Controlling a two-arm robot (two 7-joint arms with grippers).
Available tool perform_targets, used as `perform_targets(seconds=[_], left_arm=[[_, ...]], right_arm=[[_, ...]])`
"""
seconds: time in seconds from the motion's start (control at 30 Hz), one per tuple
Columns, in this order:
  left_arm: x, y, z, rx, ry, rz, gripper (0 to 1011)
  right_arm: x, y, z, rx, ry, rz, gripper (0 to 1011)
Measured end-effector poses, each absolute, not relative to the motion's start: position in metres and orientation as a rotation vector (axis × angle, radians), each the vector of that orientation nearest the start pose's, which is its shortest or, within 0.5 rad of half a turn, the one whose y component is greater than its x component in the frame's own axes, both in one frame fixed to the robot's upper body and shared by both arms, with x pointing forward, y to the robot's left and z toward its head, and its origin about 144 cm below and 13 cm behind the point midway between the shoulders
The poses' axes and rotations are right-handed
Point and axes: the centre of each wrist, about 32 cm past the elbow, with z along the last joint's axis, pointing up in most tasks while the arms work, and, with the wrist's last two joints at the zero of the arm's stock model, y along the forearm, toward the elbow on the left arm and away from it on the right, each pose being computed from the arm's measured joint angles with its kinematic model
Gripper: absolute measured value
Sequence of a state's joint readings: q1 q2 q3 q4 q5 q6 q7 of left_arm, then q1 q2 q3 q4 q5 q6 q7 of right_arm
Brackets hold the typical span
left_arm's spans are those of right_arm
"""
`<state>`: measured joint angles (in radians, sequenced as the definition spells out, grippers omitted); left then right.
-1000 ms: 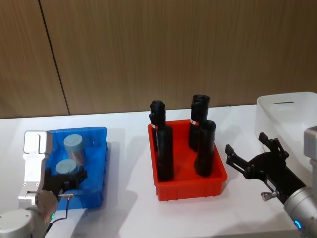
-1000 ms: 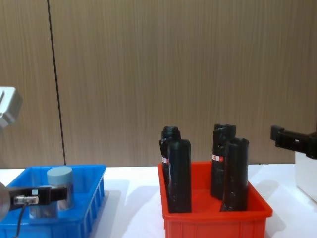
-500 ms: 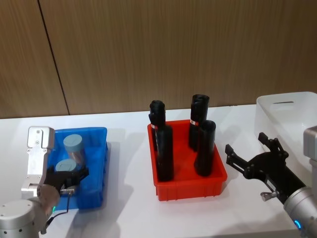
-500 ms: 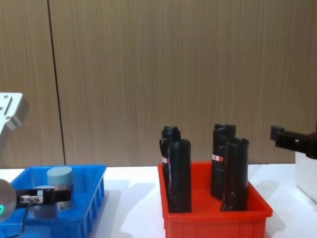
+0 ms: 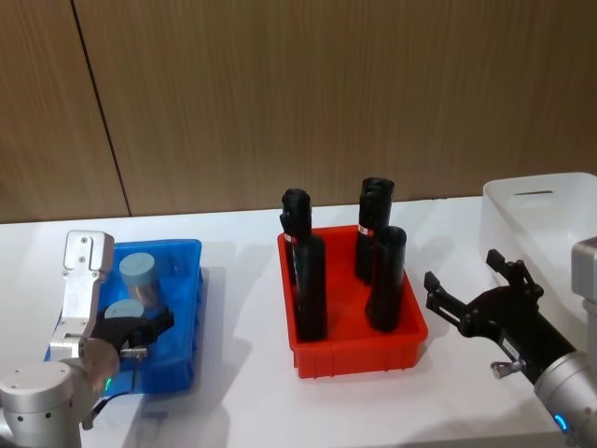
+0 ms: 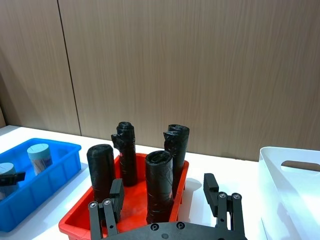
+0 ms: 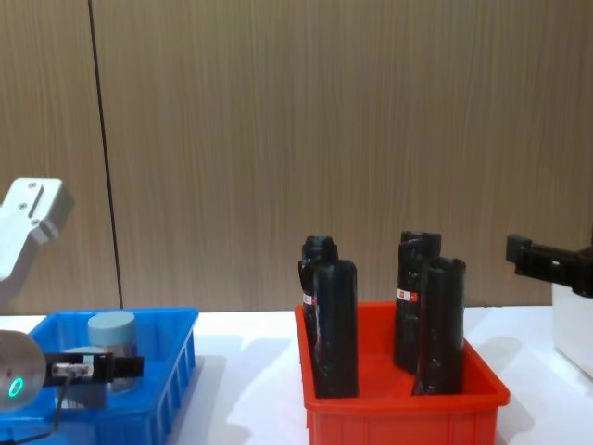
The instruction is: Pick the cotton swabs from the blue box and place them into the white box.
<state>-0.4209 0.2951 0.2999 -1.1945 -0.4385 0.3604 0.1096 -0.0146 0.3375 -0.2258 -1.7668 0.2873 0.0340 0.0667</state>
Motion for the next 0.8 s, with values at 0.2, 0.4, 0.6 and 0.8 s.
perform_targets(seconds=[0.2,0.4,0.6,0.8], left_arm=[[0.5701,0.2623,1.169,0.315,0.32,1.489,1004],[0.5708,0.2625,1.1681,0.314,0.32,1.486,1004],[0.5689,0.2634,1.1661,0.309,0.316,1.483,882],[0.5657,0.2646,1.1651,0.302,0.313,1.483,715]], right_arm=[[0.4433,-0.2371,1.1887,0.026,-0.075,-1.229,1002],[0.4433,-0.2371,1.1887,0.026,-0.075,-1.229,1002],[0.4433,-0.2371,1.1887,0.026,-0.075,-1.23,1002],[0.4433,-0.2371,1.1887,0.026,-0.075,-1.23,1002]])
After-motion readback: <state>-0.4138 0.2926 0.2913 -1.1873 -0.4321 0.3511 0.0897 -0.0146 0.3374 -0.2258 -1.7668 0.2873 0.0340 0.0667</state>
